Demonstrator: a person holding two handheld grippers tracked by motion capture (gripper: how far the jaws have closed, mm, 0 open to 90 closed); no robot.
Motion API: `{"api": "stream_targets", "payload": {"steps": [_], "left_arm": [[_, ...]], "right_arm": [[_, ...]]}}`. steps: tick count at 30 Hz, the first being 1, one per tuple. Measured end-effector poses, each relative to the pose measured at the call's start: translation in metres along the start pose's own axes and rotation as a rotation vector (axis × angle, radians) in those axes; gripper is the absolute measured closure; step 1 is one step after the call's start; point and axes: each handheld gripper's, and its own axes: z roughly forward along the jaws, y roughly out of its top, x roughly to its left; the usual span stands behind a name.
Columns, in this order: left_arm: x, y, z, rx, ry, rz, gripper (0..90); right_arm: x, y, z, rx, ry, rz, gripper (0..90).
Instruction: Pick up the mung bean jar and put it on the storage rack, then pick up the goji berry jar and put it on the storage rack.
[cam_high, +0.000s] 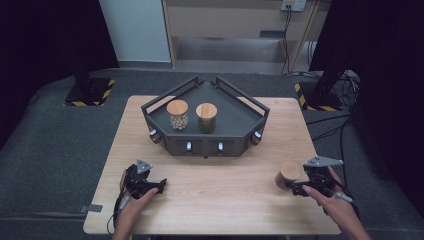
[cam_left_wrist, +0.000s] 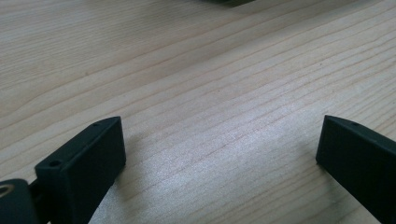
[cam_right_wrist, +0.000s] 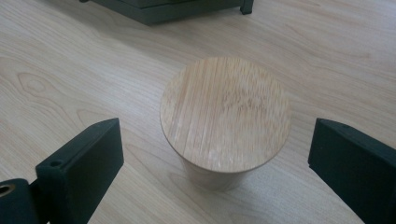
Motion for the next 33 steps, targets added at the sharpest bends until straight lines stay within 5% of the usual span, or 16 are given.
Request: {"api": "stream_targets", "payload": {"steps": [13, 33], "left_arm": [[-0.001, 0.000, 0.000, 0.000, 0.002, -0.002, 0.1], [-0.001, 0.000, 0.000, 0.000, 0.002, -0.002, 0.1]], "right_arm": [[-0.002, -0.015, 0.006, 0.022, -0.001, 0.014, 3.4], [0.004, -0.015, 0.029, 0.060, 0.003, 0.000, 5.3]]}}
